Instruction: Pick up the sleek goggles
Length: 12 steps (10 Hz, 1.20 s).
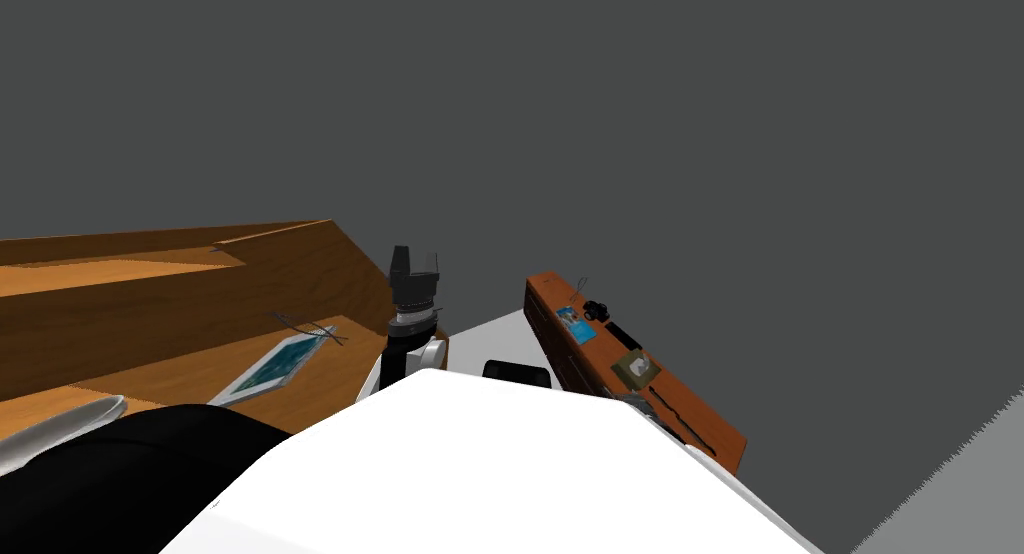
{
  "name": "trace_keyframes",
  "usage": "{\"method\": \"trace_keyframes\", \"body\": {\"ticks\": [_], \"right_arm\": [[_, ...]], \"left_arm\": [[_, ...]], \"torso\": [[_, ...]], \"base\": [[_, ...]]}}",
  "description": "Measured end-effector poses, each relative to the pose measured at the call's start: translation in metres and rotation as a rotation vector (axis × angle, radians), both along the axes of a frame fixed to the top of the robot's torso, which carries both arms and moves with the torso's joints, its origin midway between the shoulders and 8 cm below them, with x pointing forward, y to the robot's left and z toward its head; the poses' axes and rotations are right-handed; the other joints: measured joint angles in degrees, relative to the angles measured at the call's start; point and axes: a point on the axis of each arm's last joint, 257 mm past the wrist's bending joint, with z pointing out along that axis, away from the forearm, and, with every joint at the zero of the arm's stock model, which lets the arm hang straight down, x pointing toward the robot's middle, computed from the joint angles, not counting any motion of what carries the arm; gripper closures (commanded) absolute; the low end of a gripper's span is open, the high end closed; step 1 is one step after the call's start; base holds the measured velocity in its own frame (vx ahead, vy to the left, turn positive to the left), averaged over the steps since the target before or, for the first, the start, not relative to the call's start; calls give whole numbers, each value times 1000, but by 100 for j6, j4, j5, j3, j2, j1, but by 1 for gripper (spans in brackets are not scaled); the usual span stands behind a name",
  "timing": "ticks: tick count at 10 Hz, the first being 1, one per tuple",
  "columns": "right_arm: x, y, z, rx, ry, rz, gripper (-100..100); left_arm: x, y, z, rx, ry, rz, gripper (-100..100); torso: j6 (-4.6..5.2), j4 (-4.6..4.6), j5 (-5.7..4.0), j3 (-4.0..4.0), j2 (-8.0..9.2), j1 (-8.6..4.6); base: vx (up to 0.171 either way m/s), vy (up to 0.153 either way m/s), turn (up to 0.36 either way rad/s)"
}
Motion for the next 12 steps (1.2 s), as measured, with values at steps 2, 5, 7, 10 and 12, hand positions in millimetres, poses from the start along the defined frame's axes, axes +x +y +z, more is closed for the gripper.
{"method": "trace_keyframes", "body": {"ticks": [2,5,7,10,12], "right_arm": [[-19,-24,-8,-67,55,19,-100],[-56,-62,-20,-201,167,77,-100],[-71,-78,-26,-261,213,98,-100],[-95,-102,-31,-342,287,135,-100],[-114,-123,-31,-408,346,171,-100]], "left_arm": [[0,0,0,0,0,0,0],[0,0,0,0,0,0,0],[0,0,0,0,0,0,0],[0,0,0,0,0,0,0],[0,0,0,0,0,0,0]], "torso": [[0,1,1,1,2,6],[-3,1,-2,2,4,-14],[-1,2,-1,4,6,-1],[-1,2,-1,5,8,-5],[0,4,-4,8,13,-19]], "base": [[-6,-39,129],[-11,-80,205],[-16,-47,103],[-29,-73,166],[-42,-102,166]]}}
